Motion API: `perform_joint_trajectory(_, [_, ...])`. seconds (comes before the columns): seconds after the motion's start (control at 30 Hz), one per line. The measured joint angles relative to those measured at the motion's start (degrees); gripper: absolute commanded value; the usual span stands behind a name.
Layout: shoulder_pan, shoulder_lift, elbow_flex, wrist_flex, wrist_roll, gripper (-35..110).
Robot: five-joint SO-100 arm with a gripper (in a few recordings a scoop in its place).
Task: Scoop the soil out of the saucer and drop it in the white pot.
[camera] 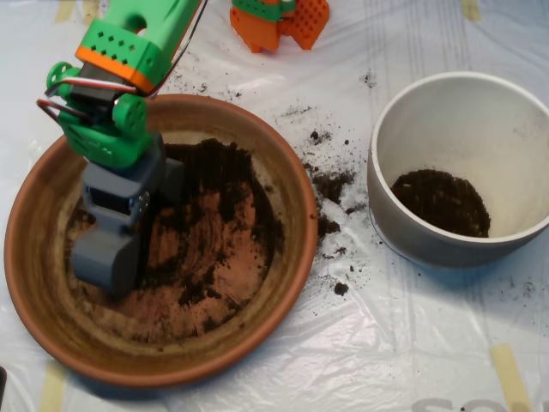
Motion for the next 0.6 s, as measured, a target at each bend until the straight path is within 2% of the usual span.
perform_joint_trajectory(0.17, [0.2, -3.0, -4.4, 0.7, -0.9, 38])
perform_joint_trajectory(0.37, [0.3, -5.6, -9.0, 2.6, -1.8, 26])
perform_joint_trajectory(0.6, [0.3, -7.0, -12.7, 3.3, -3.8, 22])
